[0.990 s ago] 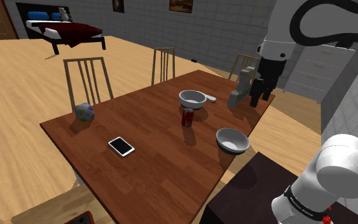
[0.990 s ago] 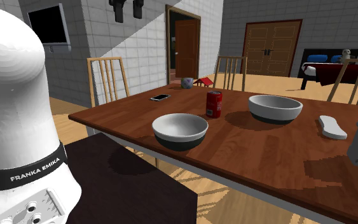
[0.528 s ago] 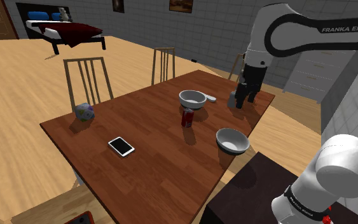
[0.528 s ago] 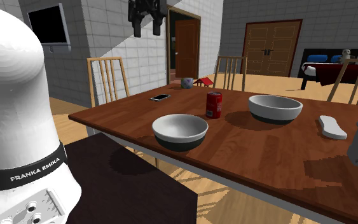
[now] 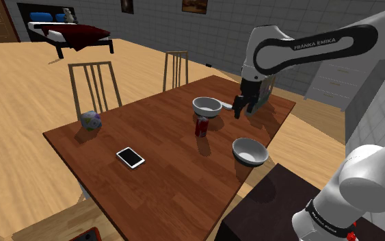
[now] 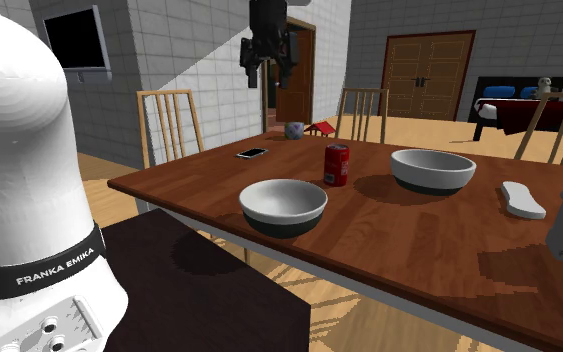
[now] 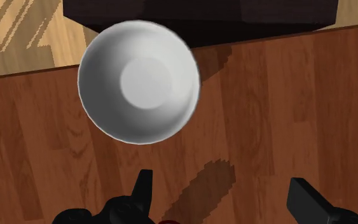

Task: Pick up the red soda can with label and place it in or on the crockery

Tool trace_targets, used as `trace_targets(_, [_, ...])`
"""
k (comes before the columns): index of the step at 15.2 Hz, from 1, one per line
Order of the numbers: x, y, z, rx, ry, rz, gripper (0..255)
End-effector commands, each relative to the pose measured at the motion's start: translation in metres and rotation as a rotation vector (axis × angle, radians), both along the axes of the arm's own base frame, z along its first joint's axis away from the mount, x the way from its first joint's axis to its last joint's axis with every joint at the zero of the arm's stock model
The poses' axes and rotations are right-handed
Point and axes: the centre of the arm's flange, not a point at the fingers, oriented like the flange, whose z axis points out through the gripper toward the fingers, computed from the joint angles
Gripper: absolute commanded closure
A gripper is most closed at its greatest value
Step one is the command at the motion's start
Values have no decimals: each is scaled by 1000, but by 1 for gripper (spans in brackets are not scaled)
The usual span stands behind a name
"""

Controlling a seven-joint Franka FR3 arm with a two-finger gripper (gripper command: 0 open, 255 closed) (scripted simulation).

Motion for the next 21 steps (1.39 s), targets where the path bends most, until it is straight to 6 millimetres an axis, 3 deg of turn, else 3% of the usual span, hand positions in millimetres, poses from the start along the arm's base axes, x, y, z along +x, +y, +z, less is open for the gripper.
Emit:
trace_targets(1, [21, -4, -17, 1, -6, 2, 0])
trace_targets(21, [231, -43, -162, 9, -55, 21, 0])
